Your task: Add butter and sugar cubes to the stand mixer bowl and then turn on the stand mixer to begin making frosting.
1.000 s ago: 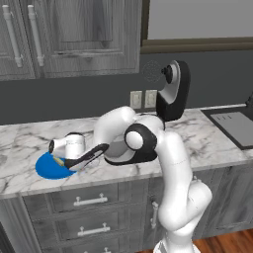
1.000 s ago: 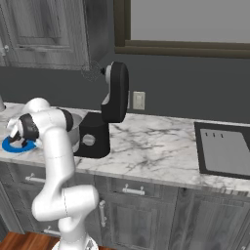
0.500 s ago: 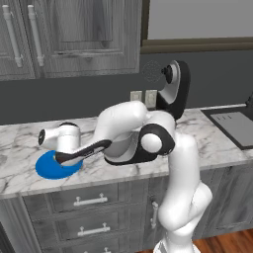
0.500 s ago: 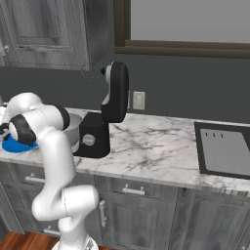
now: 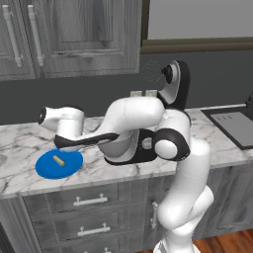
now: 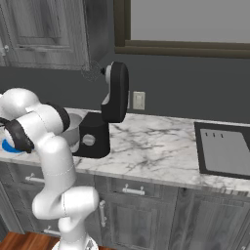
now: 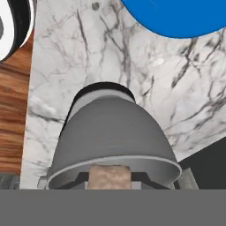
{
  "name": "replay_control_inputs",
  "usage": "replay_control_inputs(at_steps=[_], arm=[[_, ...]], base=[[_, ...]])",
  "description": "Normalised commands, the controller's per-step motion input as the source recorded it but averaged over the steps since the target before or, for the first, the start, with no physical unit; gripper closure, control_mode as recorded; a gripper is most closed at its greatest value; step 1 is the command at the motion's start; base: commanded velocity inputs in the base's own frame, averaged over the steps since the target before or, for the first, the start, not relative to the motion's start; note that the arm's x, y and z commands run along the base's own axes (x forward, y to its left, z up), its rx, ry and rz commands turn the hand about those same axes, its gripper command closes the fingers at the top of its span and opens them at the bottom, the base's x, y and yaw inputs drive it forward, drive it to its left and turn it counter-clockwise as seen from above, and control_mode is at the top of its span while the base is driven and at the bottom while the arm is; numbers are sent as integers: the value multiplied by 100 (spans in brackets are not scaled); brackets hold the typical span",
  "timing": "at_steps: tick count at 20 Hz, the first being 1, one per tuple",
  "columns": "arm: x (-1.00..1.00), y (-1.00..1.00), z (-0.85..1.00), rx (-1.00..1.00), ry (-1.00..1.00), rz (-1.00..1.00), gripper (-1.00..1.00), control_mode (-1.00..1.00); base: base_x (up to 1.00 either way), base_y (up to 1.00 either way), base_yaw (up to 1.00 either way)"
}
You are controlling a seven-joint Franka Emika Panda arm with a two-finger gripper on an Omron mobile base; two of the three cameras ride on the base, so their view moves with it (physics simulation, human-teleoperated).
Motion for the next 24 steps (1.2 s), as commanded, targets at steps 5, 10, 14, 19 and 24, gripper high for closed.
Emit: replay_control_inputs(at_steps=[5,10,14,19,24], arm=[[43,-29,4,-1,0,0,100,-100],[48,-45,0,0,0,0,100,-100],[41,-37,-20,0,0,0,100,-100],[30,-20,-40,0,2,0,100,-100],[30,-11,-38,0,5,0,100,-100]], base=[[0,0,0],[0,0,0],[0,0,0],[0,0,0],[0,0,0]])
